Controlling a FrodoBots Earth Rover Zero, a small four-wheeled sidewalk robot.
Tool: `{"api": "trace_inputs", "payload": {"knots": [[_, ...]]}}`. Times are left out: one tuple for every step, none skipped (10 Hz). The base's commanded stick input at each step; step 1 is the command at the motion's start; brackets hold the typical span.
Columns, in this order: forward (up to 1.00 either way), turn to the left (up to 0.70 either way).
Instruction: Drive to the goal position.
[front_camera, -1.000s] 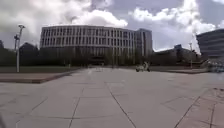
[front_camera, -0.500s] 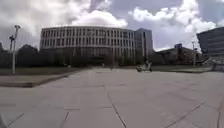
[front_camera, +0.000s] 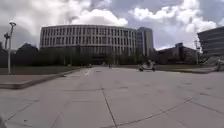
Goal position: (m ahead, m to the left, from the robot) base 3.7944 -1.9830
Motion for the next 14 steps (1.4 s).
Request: {"api": "trace_inputs", "payload": {"knots": [[1.0,0.0],[1.0,0.0],[1.0,0.0],[1.0,0.0],[1.0,0.0],[1.0,0.0],[1.0,0.0],[1.0,0.0],[1.0,0.0],[1.0,0.0],[1.0,0.0],[1.0,0.0],[1.0,0.0],[1.0,0.0]]}}
